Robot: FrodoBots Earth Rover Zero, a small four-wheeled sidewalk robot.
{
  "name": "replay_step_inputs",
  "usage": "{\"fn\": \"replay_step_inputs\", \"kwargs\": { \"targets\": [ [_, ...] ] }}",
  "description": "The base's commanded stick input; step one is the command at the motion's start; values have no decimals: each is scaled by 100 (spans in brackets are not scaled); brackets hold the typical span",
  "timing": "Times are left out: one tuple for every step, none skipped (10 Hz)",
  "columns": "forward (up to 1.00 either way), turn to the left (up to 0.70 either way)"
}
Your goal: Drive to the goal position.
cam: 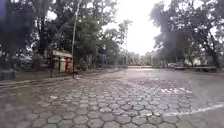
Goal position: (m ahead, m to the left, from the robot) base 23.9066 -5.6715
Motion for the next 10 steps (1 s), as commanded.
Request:
{"fn": "replay_step_inputs", "kwargs": {
  "targets": [
    [70, 0],
    [70, 0],
    [70, 0],
    [70, 0],
    [70, 0],
    [70, 0],
    [70, 0],
    [70, 0],
    [70, 0],
    [70, 0]
  ]
}}
